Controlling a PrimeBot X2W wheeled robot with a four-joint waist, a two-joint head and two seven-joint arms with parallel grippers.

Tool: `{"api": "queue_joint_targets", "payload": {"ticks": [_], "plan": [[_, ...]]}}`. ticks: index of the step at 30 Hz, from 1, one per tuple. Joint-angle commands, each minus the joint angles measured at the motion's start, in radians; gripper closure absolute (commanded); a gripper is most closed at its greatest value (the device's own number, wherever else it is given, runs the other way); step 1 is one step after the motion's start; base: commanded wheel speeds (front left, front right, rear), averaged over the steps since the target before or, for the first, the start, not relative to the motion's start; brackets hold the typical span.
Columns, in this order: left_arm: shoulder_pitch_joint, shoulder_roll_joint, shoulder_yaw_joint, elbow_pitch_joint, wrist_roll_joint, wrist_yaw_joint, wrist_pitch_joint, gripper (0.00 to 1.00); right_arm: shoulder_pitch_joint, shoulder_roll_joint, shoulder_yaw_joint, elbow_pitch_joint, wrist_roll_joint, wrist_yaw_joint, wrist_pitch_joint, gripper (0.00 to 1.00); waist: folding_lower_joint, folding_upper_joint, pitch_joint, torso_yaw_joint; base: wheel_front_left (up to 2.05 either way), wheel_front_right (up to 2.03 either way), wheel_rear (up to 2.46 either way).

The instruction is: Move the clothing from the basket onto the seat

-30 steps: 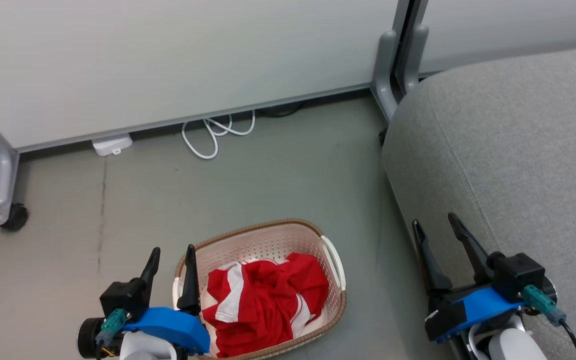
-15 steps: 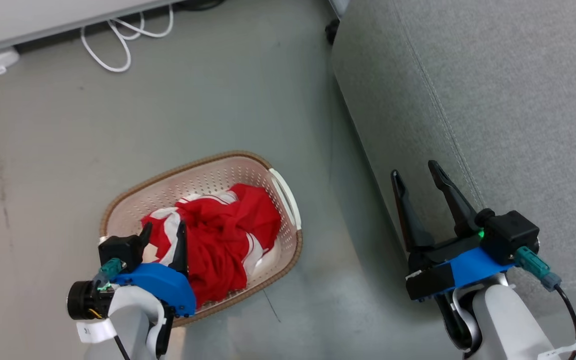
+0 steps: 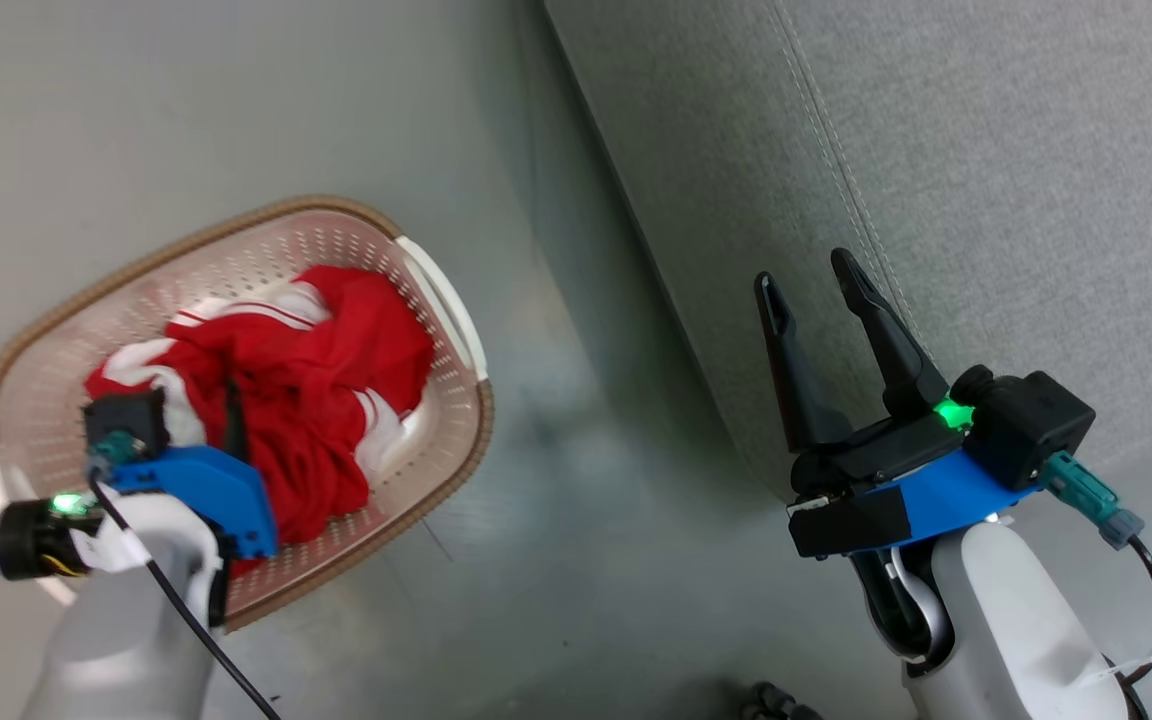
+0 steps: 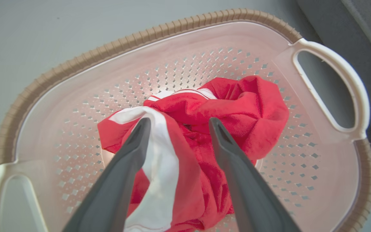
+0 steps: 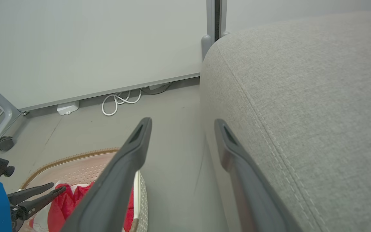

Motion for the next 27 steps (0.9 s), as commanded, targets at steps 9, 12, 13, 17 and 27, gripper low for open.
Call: {"api": "queue_joint_targets", "payload": {"ticks": [9, 12, 13, 17, 27], "plan": [[-0.091, 0.077, 0.016, 0.077, 0.007, 0.088, 0.003, 0.0, -0.032, 0.0, 0.034, -0.023, 0.053, 0.0, -0.005, 0.0, -0.0002, 0.0, 0.11, -0.071, 0.0, 0.0, 0.0], [-0.099, 0.085, 0.019, 0.101, -0.001, 0.101, 0.011, 0.0, -0.038, 0.0, 0.041, -0.022, 0.068, 0.0, -0.005, 0.0, -0.0002, 0.0, 0.122, -0.076, 0.0, 0.0, 0.0], [-0.101, 0.086, 0.02, 0.108, -0.003, 0.103, 0.01, 0.0, -0.041, 0.0, 0.044, -0.021, 0.072, 0.0, -0.005, 0.0, -0.0002, 0.0, 0.124, -0.077, 0.0, 0.0, 0.0], [-0.109, 0.083, 0.022, 0.128, -0.014, 0.097, 0.017, 0.54, -0.042, 0.0, 0.05, -0.019, 0.084, 0.0, -0.005, 0.0, -0.0002, 0.0, 0.126, -0.077, 0.0, 0.0, 0.0], [-0.116, 0.053, -0.001, 0.148, -0.021, 0.08, 0.008, 1.0, -0.055, 0.0, 0.058, -0.01, 0.09, 0.0, -0.005, 0.0, -0.0002, 0.0, 0.115, -0.072, 0.0, 0.0, 0.0]]}}
